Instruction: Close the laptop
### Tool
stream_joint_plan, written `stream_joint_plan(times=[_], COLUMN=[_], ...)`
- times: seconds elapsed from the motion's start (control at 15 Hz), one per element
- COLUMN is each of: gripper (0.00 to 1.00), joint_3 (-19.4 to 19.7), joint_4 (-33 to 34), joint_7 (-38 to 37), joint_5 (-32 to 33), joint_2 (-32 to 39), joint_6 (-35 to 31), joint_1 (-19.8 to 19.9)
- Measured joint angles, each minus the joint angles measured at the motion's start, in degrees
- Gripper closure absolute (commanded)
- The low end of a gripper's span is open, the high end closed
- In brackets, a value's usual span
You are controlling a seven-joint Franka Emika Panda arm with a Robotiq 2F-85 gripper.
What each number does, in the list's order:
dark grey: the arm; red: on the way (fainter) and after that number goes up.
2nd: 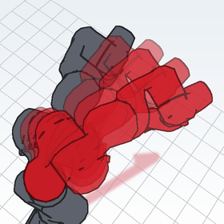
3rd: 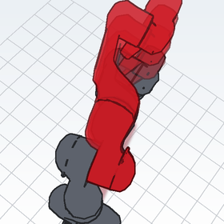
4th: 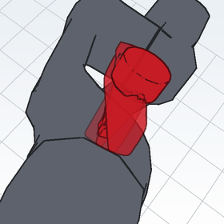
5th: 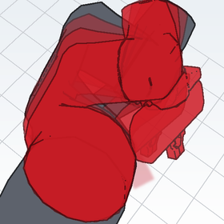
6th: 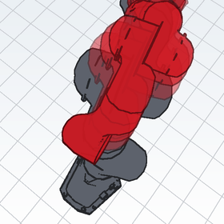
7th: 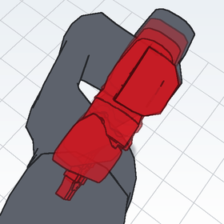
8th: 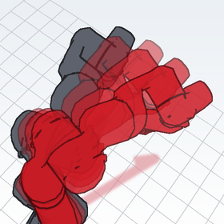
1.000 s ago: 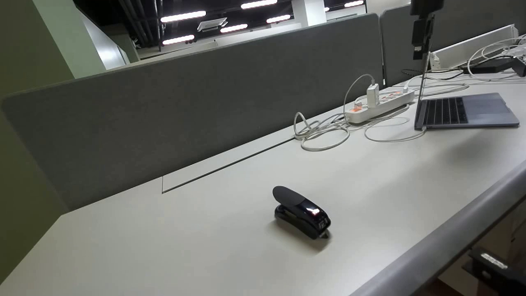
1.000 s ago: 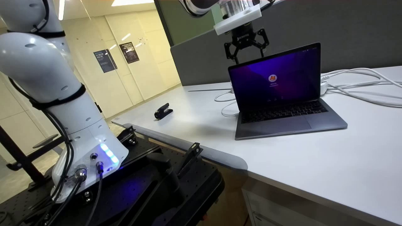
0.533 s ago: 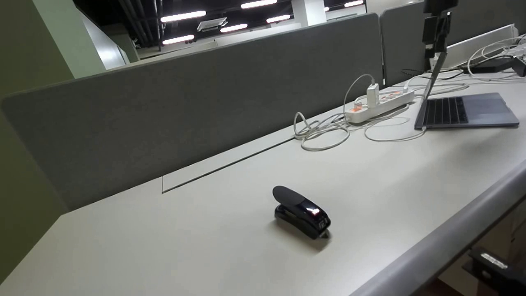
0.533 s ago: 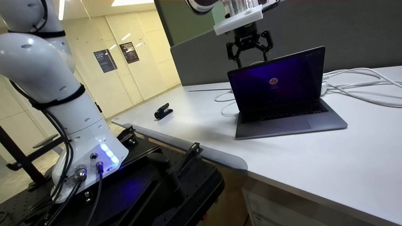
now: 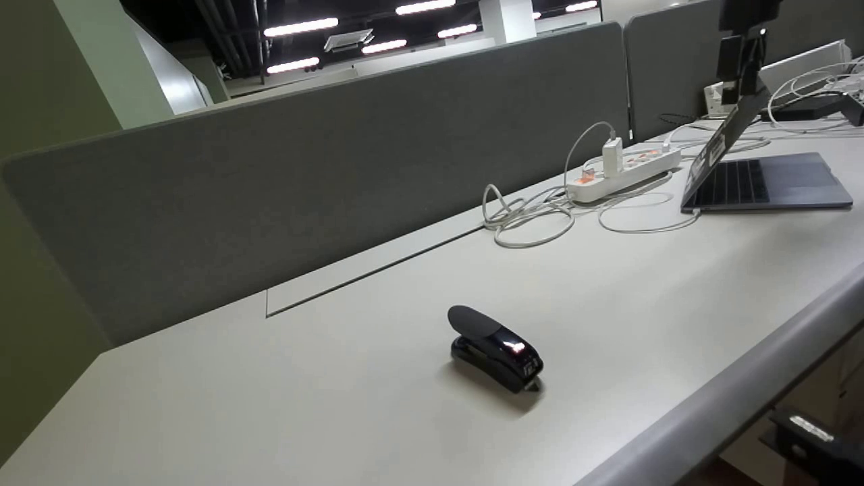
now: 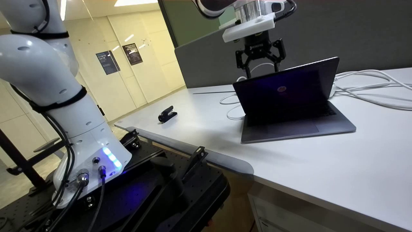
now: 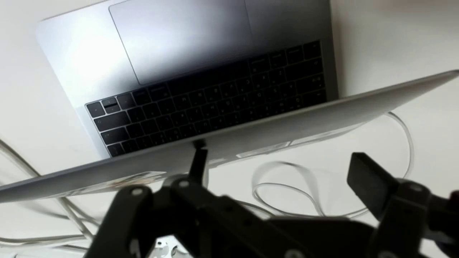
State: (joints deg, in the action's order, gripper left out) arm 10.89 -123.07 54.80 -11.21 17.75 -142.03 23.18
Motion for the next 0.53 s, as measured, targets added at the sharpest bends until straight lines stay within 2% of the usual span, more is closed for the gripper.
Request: stream_joint_plan(times=[0.53], gripper=[0.0], joint_3=[0.14], joint_4=[0.13], joint_7=[-0.03], joint_5=[1.24], joint_2=[5.58], joint_6=[-0.34], joint_1=[0.79])
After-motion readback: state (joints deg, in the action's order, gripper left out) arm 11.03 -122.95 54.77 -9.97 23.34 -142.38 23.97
